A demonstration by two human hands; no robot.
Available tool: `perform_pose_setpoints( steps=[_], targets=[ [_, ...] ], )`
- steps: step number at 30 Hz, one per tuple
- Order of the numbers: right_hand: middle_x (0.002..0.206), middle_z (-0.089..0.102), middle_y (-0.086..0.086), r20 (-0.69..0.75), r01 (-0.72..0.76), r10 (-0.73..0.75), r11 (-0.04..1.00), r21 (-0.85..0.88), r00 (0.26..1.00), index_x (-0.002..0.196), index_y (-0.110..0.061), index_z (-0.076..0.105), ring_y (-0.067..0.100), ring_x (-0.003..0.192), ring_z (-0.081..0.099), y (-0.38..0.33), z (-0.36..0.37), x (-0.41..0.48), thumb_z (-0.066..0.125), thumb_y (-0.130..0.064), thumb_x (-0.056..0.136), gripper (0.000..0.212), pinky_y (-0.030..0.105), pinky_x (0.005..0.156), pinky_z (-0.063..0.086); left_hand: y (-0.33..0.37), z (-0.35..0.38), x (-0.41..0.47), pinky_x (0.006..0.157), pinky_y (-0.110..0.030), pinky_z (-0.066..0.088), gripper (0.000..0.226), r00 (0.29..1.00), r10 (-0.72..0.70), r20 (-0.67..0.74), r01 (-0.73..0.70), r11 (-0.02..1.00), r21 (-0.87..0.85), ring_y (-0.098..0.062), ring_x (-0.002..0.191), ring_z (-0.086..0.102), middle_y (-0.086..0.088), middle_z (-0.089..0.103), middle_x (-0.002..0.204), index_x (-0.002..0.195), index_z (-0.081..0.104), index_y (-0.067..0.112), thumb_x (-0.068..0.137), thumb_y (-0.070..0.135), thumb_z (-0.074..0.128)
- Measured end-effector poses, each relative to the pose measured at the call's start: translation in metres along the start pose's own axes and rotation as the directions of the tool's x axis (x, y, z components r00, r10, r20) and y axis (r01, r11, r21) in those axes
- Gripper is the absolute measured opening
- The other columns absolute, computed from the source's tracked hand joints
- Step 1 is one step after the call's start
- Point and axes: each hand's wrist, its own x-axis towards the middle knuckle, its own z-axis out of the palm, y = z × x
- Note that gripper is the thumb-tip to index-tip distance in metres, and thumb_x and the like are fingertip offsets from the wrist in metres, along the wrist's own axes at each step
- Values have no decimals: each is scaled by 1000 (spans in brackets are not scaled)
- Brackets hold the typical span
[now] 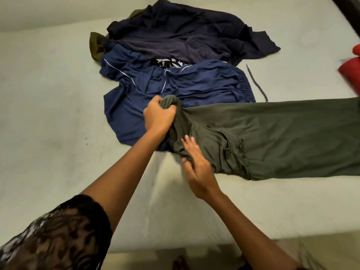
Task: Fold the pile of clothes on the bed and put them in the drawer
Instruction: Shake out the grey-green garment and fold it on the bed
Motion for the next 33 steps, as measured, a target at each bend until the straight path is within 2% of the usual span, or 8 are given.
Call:
perform_pose_setpoints(
  steps=[4, 8, 10, 13, 16, 19, 23, 33],
  targets=[
    [114, 61, -5, -374, -170, 454, 789, 590, 809, 113, -24, 58, 8, 105, 57, -6, -39, -7, 47, -9, 88, 30, 16, 96, 41, 78, 33, -22, 76, -35, 44, 30, 988, 140, 67, -151, 971, 186, -32, 105, 56, -10, 61, 114, 111, 55, 16, 82, 19, 59],
    [88, 71, 5, -142, -31, 783, 202, 979, 605, 90, -10, 68, 16, 80, 68, 5, -87, -13, 41, 1, 85, 30, 28, 74, 57, 119, 98, -63, 70, -38, 42, 38, 921, 293, 257, -328, 939, 104, -34, 104, 55, -11, 58, 117, 118, 45, 12, 84, 17, 61],
    [89, 69, 8, -80, 11, 850, 87, 996, 520, 84, -9, 66, 19, 79, 67, 11, -103, -20, 38, 0, 86, 29, 32, 84, 54, 116, 125, -81, 82, -41, 44, 52, 851, 301, 431, -352, 935, 42, -33, 114, 50, -10, 52, 128, 127, 39, 12, 85, 30, 65],
    [106, 58, 16, -154, -135, 929, 209, 969, 336, 100, -3, 56, 23, 92, 60, 27, -114, -27, 41, -5, 95, 16, 37, 95, 46, 86, 144, -91, 101, -40, 34, 61, 767, 327, 552, -472, 871, 139, -31, 134, 32, -10, 32, 150, 141, 30, 9, 92, 36, 55],
    [108, 56, 17, -524, -441, 820, 568, 694, 231, 123, 3, 48, 26, 92, 59, 36, -108, -31, 54, -7, 89, 36, 38, 91, 47, 44, 141, -77, 114, -40, 13, 57, 702, 422, 573, -657, 696, 291, -29, 144, 8, -8, 13, 157, 147, 23, 9, 99, 34, 41],
    [124, 52, 23, -768, -505, 283, 861, -61, 575, 122, 3, 51, 37, 116, 48, 28, -94, -25, 56, -16, 78, 48, 40, 101, 37, 12, 130, -54, 116, -42, 0, 58, 607, 483, 630, -783, 497, 374, -30, 145, -1, -7, 8, 158, 149, 17, 14, 99, 43, 20],
    [151, 27, 20, -364, -240, -12, 731, -639, 931, 140, 0, 34, 34, 140, 20, 39, -70, -3, 47, -41, 80, 73, 46, 114, 16, -13, 122, -19, 110, -56, 19, 66, 461, 555, 693, -887, 284, 363, -41, 138, 25, -9, 32, 150, 143, 36, 20, 96, 52, 3],
    [152, 26, 18, -248, -278, 130, 528, -803, 960, 145, -4, 23, 32, 141, 19, 56, -40, -30, 40, -44, 81, 77, 49, 112, 15, -35, 97, 33, 115, -48, 5, 52, 246, 626, 740, -931, -61, 361, -28, 144, 5, -2, 24, 153, 149, 13, 26, 100, 43, 15]
  ],
)
